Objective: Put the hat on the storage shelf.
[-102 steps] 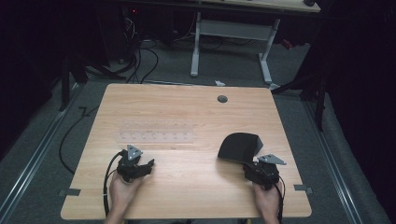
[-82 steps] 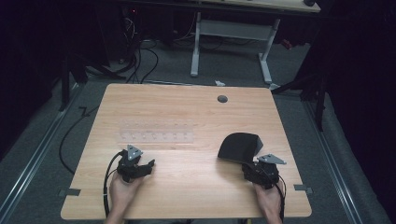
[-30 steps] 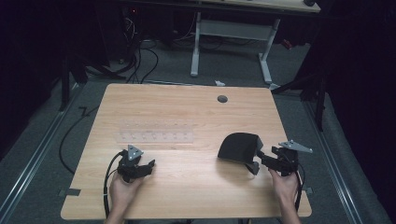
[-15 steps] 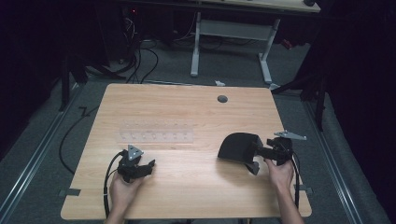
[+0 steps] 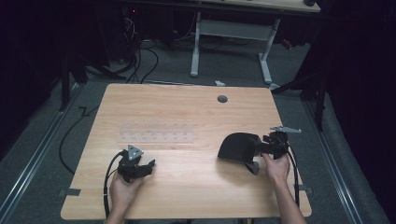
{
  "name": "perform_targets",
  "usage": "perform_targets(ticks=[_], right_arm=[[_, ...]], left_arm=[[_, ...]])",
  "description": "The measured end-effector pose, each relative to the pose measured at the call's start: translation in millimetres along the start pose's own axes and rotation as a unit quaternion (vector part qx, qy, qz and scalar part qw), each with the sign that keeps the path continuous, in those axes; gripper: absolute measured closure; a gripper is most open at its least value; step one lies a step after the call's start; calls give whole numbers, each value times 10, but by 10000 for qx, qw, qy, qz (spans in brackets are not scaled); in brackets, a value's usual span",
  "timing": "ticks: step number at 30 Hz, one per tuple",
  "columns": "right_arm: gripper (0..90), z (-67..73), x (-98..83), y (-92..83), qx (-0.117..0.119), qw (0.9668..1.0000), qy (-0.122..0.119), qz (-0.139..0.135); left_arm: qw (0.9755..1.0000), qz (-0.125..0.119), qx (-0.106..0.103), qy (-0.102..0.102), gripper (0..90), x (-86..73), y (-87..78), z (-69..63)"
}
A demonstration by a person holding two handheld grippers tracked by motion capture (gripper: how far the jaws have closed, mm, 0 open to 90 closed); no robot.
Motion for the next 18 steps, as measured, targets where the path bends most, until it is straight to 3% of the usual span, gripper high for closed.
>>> perform_targets(ticks=[7, 18], right_arm=[[220, -5, -15, 186, 203, 9994, 126, 246], [231, -23, -71, 310, 371, 9984, 278, 337]], left_arm=[[10000, 1, 3, 1, 325, 0, 0, 1], [10000, 1, 4, -6, 325, 0, 0, 1]])
Point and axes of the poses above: each handheld gripper's, and its own axes: y roughly forward along the jaws, x roughly out of its top, z roughly to its left, the point moved 10 cm from there along y, roughly forward along the jaws, and after that the axes turned 2 degrees about x, right-handed, at the moved point
